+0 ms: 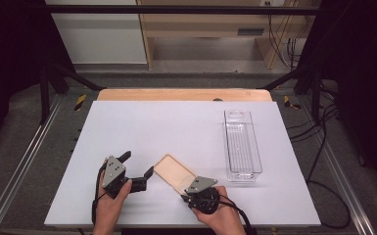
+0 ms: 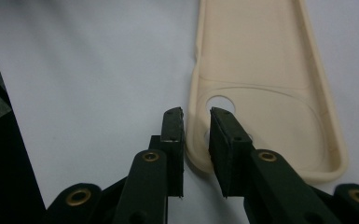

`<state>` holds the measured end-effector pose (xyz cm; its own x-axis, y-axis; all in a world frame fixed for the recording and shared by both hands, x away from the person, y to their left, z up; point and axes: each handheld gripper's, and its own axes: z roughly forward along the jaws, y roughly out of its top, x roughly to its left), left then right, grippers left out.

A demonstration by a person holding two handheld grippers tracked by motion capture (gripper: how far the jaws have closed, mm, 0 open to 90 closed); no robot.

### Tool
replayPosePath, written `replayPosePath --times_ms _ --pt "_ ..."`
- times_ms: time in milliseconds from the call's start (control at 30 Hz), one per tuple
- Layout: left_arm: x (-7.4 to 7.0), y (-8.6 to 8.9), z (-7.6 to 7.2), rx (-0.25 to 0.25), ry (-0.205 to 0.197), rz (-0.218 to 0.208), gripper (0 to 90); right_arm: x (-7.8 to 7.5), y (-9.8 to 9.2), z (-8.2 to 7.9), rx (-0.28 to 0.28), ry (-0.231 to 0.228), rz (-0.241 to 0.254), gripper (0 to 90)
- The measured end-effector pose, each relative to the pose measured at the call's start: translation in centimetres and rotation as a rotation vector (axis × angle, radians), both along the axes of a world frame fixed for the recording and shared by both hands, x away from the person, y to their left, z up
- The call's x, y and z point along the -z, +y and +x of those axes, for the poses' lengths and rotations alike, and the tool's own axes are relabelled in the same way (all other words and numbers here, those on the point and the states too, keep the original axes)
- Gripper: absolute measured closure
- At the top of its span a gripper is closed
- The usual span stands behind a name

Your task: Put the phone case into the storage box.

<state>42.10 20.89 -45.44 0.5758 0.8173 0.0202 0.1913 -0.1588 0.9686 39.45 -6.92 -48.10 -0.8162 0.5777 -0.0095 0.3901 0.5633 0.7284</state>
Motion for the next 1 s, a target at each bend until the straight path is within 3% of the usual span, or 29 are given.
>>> replayPosePath --times_ms 100,267,400,733,1000 --pt "0.0 -0.2 -0.1 0.001 -0.008 0.018 3.9 0.2 0.4 0.0 -0.005 -0.011 -0.009 74.8" --pt "0.0 -0.1 -0.2 0.013 -0.003 0.015 3.9 0.2 0.5 0.1 -0.03 -0.011 -0.013 80.1" --pt "0.0 -0.3 -0.2 0.03 0.004 0.02 3.9 0.2 0.3 0.3 -0.028 0.016 0.003 80.4" --pt "0.2 -1.4 -0.1 0.073 0.01 0.054 4.2 0.4 -0.3 0.5 -0.041 0.029 0.048 81.0" --pt "0.3 -1.4 -0.2 0.075 0.01 0.067 4.2 0.3 -0.1 0.4 -0.049 -0.003 0.025 80.4"
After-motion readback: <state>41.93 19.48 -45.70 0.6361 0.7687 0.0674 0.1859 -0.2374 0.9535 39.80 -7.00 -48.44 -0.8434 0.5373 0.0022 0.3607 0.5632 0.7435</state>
